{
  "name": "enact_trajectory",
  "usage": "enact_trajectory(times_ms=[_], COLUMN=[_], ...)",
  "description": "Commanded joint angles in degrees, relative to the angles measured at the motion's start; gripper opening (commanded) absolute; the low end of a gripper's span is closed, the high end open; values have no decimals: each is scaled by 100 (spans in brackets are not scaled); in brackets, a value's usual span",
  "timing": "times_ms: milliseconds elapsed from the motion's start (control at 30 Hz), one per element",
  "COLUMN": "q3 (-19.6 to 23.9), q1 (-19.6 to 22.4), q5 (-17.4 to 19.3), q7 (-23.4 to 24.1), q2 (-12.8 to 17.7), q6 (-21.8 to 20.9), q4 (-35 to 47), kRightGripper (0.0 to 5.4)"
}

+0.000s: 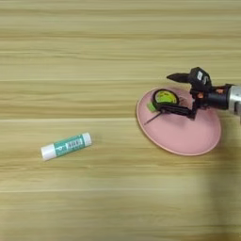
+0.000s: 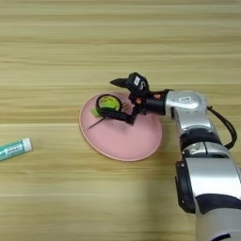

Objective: Move the objects on the table

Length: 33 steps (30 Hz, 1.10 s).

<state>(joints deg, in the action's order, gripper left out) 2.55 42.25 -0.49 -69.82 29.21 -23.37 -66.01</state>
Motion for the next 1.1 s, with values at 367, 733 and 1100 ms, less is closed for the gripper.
enact_trajectory(times_ms=[367,733,1100], q3=[-116,-274,-428], q1=[364,347,328], q5=[-154,-317,-514], q7=[400,590,809], q2=[197,166,133], q6=[-146,-174,-184], q4=[99,-27,-111], kRightGripper=[539,539,539])
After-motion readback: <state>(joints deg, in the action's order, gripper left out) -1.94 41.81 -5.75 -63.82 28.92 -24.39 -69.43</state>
